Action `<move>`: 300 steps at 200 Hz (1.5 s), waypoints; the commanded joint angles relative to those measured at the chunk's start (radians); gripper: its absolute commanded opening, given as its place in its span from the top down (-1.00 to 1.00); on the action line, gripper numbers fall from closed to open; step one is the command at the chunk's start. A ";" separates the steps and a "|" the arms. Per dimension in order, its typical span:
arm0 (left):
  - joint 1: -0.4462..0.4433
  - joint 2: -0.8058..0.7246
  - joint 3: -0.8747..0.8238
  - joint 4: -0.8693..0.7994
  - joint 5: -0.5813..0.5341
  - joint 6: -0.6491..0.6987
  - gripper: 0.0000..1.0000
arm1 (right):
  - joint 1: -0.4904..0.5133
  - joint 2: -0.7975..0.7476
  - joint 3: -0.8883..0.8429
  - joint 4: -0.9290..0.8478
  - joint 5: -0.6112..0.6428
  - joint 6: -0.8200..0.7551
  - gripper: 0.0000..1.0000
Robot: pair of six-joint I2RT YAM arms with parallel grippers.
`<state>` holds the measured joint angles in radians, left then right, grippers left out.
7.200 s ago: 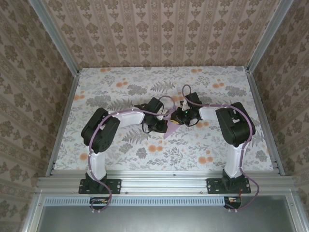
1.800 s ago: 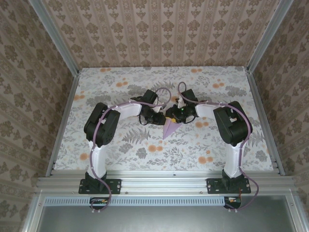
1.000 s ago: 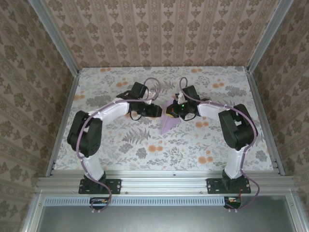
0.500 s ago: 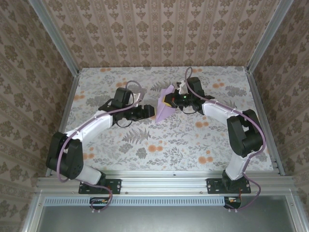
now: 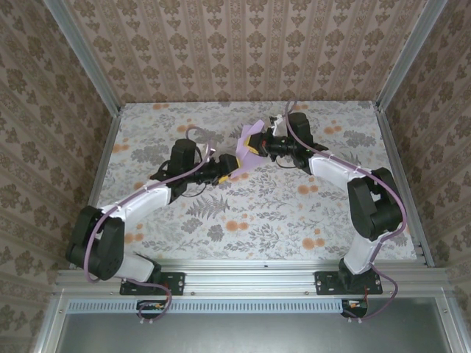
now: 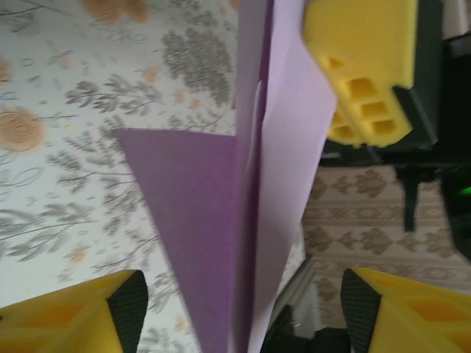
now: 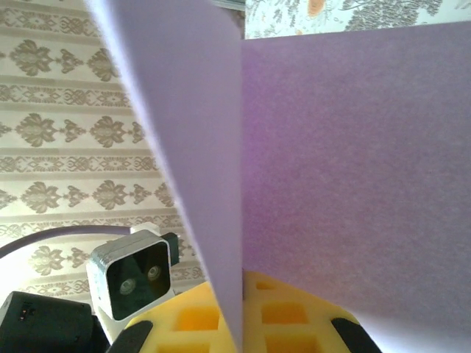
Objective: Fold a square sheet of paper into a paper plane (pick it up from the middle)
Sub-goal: Turn over the paper at the center of the table.
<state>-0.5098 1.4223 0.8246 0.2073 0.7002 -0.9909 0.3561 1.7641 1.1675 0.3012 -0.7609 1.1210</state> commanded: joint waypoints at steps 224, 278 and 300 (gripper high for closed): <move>0.011 0.035 0.144 -0.153 0.032 0.127 0.94 | -0.019 -0.055 -0.063 0.026 -0.026 -0.005 0.38; -0.023 0.038 0.392 -0.761 -0.389 0.588 0.99 | -0.090 -0.113 -0.085 -0.221 0.032 -0.179 -0.01; -0.073 0.059 0.483 -0.953 -0.719 0.723 0.99 | -0.114 -0.132 -0.097 -0.286 0.053 -0.235 -0.05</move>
<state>-0.5350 1.4601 1.2140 -0.4183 0.3843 -0.5282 0.2630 1.6760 1.0950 0.1448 -0.7410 0.9905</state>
